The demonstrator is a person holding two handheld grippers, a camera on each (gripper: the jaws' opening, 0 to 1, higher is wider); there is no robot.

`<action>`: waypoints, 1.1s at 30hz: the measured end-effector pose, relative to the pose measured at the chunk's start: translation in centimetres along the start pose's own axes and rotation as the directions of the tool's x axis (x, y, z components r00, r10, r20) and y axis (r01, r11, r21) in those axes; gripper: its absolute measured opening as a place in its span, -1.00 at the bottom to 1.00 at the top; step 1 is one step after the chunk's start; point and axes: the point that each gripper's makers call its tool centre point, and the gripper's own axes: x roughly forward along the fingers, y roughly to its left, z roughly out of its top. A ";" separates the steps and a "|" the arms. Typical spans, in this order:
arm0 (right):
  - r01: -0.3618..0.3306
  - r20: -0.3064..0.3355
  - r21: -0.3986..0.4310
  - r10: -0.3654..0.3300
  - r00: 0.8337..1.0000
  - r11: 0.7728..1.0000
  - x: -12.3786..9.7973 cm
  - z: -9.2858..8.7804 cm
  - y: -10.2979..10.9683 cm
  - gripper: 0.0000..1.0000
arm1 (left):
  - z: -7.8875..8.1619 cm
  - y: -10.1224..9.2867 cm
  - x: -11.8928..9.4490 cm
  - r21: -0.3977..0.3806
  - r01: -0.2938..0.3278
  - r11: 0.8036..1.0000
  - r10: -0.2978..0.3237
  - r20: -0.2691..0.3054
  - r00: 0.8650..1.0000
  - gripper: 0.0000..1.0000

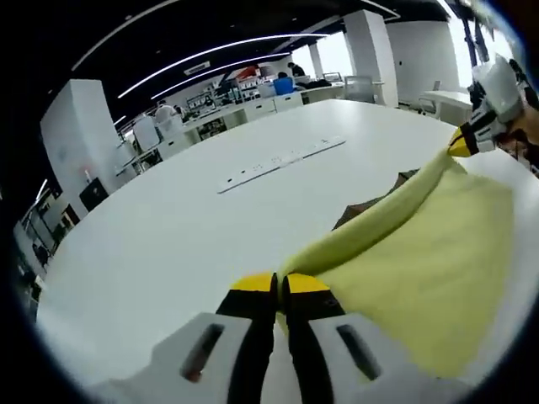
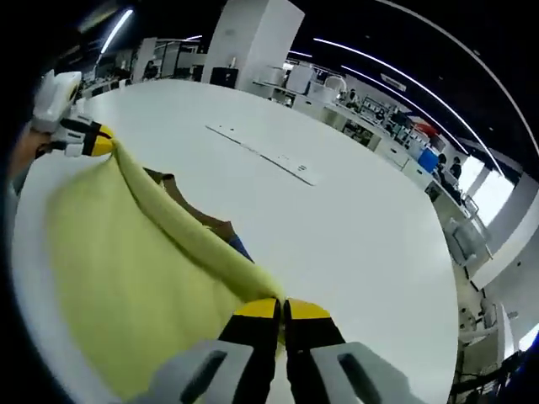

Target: Fold the garment on the visible template until the final outline fits inside the template.

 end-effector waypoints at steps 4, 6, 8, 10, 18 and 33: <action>-0.023 -0.008 0.012 0.023 1.000 1.000 0.9 -0.5 0.0 -1.00 | -0.8 -0.2 0.8 -0.030 0.015 0.999 -0.015 -0.005 1.000 -0.99; -0.037 -0.014 0.024 0.037 0.999 0.999 1.3 -0.9 0.1 -1.00 | -1.0 -0.1 1.0 -0.043 0.020 0.999 -0.020 -0.002 1.000 -0.99; -0.039 -0.014 0.037 0.040 0.999 0.999 1.5 -1.1 0.1 -1.00 | -1.1 -0.2 1.1 -0.051 0.029 0.998 -0.029 -0.002 1.000 -0.98; -0.046 -0.011 0.049 0.047 0.999 0.998 1.6 -1.2 0.2 -1.00 | -1.1 -0.1 1.1 -0.017 0.024 1.000 -0.024 -0.005 1.000 -0.93; -0.066 0.006 0.137 0.066 0.998 0.988 1.0 -1.5 -0.3 -0.55 | -1.4 0.6 0.3 0.035 0.027 0.999 -0.026 -0.039 0.999 -0.51; 0.000 0.050 0.212 -0.011 0.999 0.977 2.0 -1.2 -2.1 -0.32 | -0.5 1.0 1.7 0.035 0.014 0.999 -0.015 0.042 0.999 -0.24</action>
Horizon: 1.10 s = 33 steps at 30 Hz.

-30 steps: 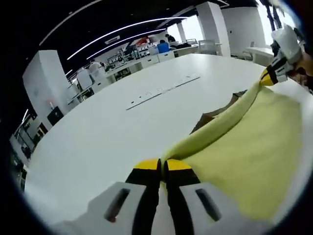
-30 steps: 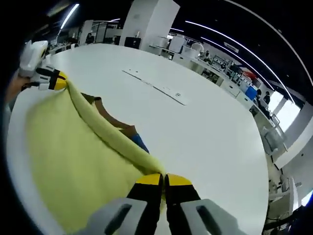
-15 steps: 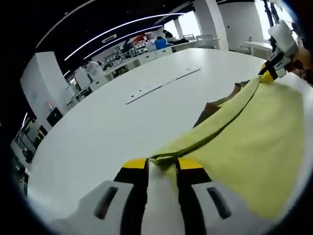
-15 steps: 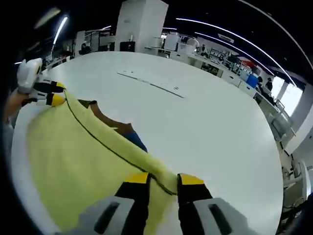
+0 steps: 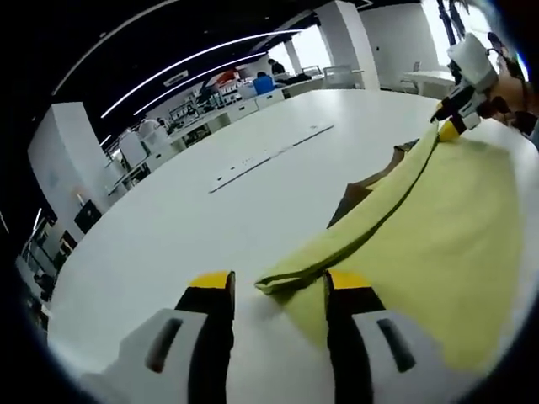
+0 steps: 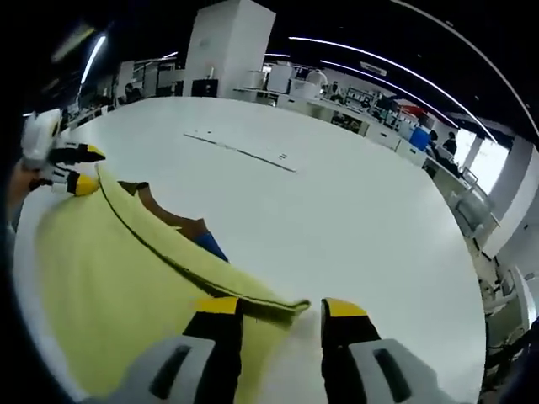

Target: Fold the garment on the visible template until the final outline fits inside the template.

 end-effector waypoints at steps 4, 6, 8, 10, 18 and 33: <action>0.056 0.032 0.097 -0.060 0.998 0.994 0.5 0.5 -1.0 -0.39 | -0.3 1.9 0.2 -0.079 -0.113 0.991 0.112 -0.008 0.994 -0.39; 0.069 0.063 0.169 -0.081 0.995 0.983 0.6 1.0 -1.4 -0.41 | -0.2 2.4 0.2 -0.137 -0.125 0.983 0.127 0.002 0.992 -0.54; 0.074 0.058 0.164 -0.085 0.995 0.984 0.6 1.0 -1.7 -0.41 | 0.1 2.6 0.1 -0.143 -0.123 0.982 0.126 0.010 0.992 -0.51; 0.073 0.058 0.170 -0.084 0.995 0.983 0.5 1.0 -1.8 -0.41 | 0.0 2.7 0.0 -0.145 -0.130 0.981 0.132 0.004 0.991 -0.51; 0.022 0.058 0.218 -0.036 0.998 0.976 -1.3 0.8 -1.5 -0.30 | -0.9 2.0 -1.3 -0.282 -0.054 0.958 0.048 -0.028 0.998 -0.26; -0.194 0.054 0.215 0.187 0.981 0.957 -6.8 -0.7 2.7 0.18 | -0.2 -0.4 -7.5 -0.313 0.143 0.939 -0.121 0.090 0.989 0.04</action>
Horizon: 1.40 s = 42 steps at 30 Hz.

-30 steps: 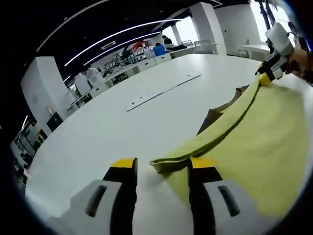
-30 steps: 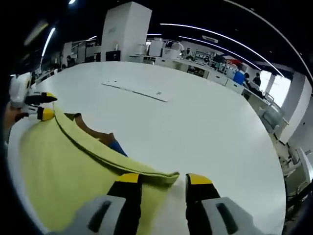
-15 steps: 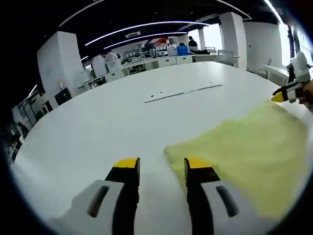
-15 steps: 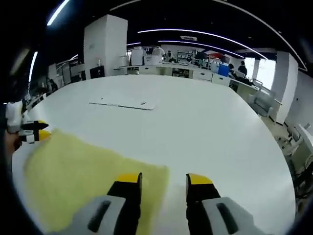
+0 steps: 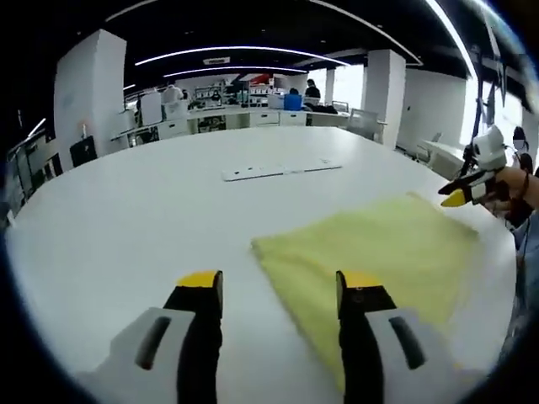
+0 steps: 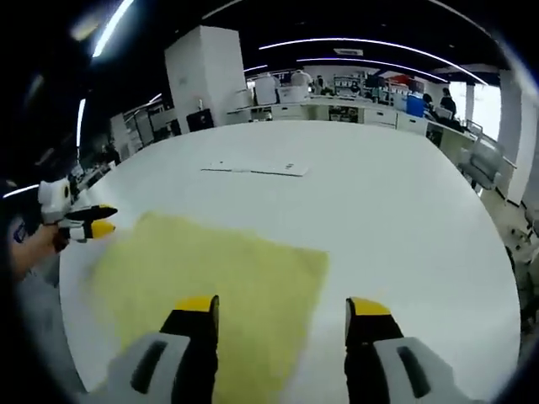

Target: Fold the garment on the visible template until the final outline fits inside the template.

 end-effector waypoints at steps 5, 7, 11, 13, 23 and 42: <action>-0.058 -0.027 -0.023 0.057 0.998 0.998 -2.0 -1.5 1.4 0.18 | -1.0 -1.3 -2.0 0.056 0.070 0.996 -0.069 -0.014 0.998 0.09; -0.072 -0.041 -0.036 0.071 0.997 0.997 -2.8 -2.2 1.8 0.18 | -1.3 -1.7 -2.6 0.069 0.086 0.994 -0.085 -0.018 0.996 0.11; -0.090 -0.059 -0.033 0.087 0.994 0.995 -4.2 -3.7 2.2 0.17 | -2.3 -2.8 -4.0 0.081 0.134 0.988 -0.131 -0.034 0.991 0.11; -0.102 -0.076 -0.037 0.099 0.992 0.994 -4.7 -4.4 2.5 0.16 | -2.7 -3.1 -4.5 0.085 0.142 0.986 -0.139 -0.044 0.989 0.12; -0.140 -0.112 -0.062 0.133 0.985 0.988 -6.7 -7.1 3.4 -0.09 | -5.3 -4.9 -6.5 0.042 0.230 0.972 -0.224 -0.107 0.969 -0.04; -0.157 -0.122 -0.096 0.145 0.982 0.983 -7.6 -10.1 3.3 -0.60 | -9.1 -4.8 -7.4 0.021 0.229 0.973 -0.221 -0.189 0.957 -0.47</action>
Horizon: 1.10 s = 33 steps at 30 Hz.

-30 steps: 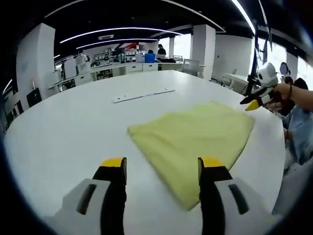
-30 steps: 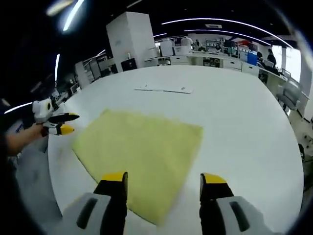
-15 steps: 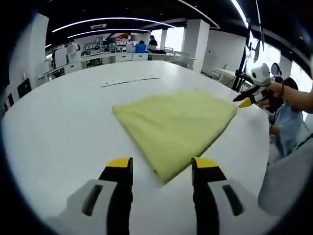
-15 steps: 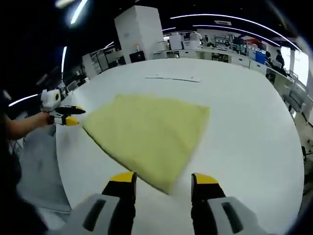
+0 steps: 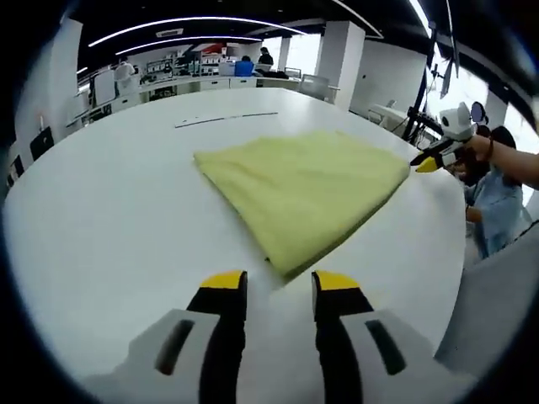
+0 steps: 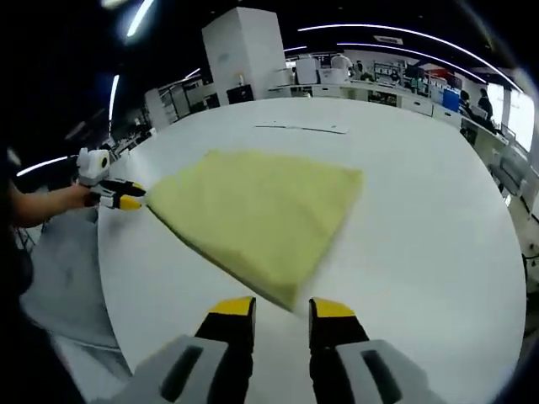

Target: Fold the garment on the visible template until the final outline fits inside the template.

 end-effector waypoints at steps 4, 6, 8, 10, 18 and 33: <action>-0.006 0.020 -0.001 0.006 1.000 1.000 0.3 0.3 0.0 -0.74 | -0.1 -0.1 0.2 -0.005 0.007 1.000 -0.007 -0.001 1.000 -0.56; -0.011 0.025 0.004 0.011 1.000 1.000 0.4 0.3 0.1 -0.83 | -0.2 -0.3 0.3 -0.009 0.014 1.000 -0.014 -0.003 1.000 -0.60; 0.005 0.015 0.001 -0.005 1.000 1.000 0.7 0.1 -0.4 -0.87 | -0.1 -0.3 0.3 -0.007 0.016 1.000 -0.016 -0.002 1.000 -0.64; 0.006 0.000 -0.008 -0.006 1.000 1.000 0.8 -0.2 -0.4 -0.92 | -0.1 -0.4 0.3 -0.006 0.018 1.000 -0.018 0.000 1.000 -0.66; 0.010 -0.001 -0.011 -0.010 1.000 1.000 0.9 -0.2 -0.6 -1.00 | 0.4 -0.4 0.4 0.010 0.017 1.000 -0.017 0.015 1.000 -0.81; 0.013 -0.014 -0.017 -0.013 1.000 1.000 0.9 -0.3 -0.6 -1.00 | 0.2 -0.1 0.4 0.003 0.016 1.000 -0.016 0.009 1.000 -1.00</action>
